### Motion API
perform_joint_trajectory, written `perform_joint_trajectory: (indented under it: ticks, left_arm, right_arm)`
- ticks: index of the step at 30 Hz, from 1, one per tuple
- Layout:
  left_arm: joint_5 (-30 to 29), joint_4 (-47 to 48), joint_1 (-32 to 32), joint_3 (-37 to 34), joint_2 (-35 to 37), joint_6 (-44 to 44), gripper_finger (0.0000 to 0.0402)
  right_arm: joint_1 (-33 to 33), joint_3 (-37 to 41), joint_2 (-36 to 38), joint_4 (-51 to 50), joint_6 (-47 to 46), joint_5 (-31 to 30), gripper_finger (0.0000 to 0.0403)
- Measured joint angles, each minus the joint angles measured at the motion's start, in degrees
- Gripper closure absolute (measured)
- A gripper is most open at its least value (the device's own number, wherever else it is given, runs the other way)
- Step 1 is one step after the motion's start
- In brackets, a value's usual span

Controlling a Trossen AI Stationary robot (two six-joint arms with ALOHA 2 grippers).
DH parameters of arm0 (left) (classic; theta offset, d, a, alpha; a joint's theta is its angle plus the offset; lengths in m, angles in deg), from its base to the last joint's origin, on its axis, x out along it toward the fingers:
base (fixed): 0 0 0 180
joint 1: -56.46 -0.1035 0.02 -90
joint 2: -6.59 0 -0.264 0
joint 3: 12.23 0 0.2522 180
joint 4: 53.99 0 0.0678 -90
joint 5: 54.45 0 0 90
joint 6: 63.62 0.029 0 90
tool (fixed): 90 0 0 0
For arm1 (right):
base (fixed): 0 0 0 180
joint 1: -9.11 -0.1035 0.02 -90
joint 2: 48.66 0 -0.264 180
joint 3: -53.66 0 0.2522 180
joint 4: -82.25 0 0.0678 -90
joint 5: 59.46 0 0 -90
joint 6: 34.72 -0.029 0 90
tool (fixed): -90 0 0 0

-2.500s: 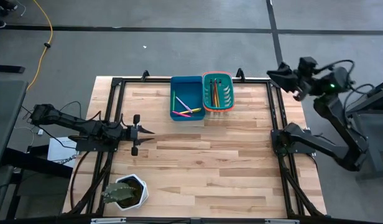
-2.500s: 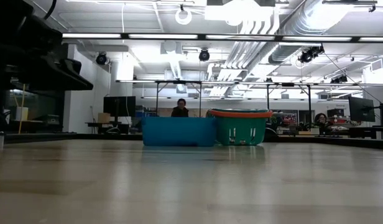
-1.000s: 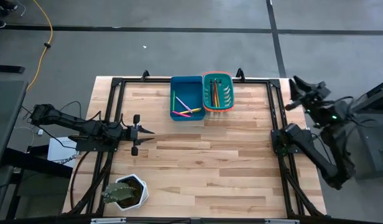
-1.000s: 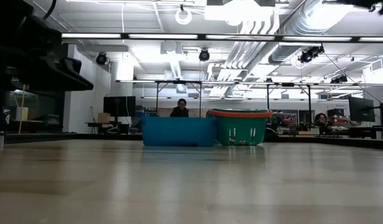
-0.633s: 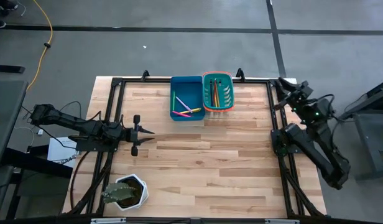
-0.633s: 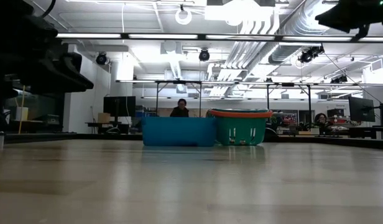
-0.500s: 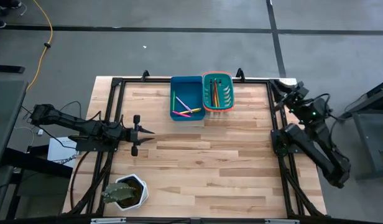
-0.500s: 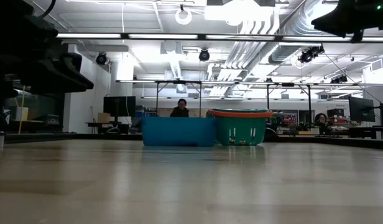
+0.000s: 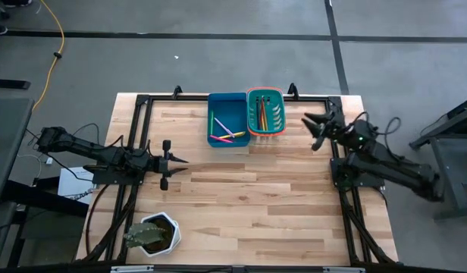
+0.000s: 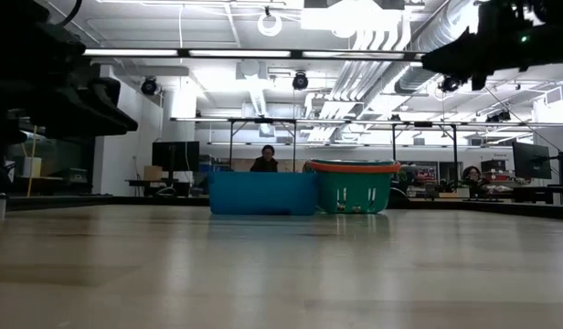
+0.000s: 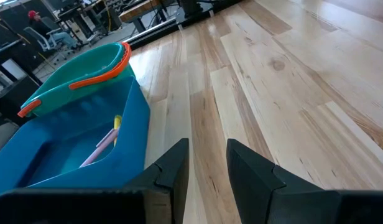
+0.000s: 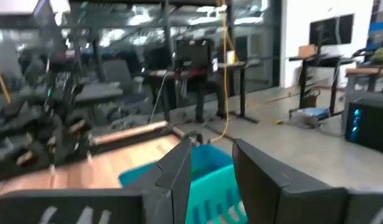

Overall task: Sort pens & pencils
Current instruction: Return to Home Position

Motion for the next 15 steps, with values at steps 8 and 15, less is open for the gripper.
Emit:
perform_joint_trajectory:
  ticks: [8, 15]
  left_arm:
    - [0.0, 0.0, 0.0, 0.0, 0.0, 0.0, 0.0305]
    - [-0.1, 0.0, 0.0, 0.0, 0.0, 0.0, 0.0305]
  right_arm:
    - [-11.6, 1.6, -5.0, 2.4, 9.2, -11.6, 0.0293]
    - [-13.1, 2.0, -4.8, -2.3, 10.4, -11.4, 0.0293]
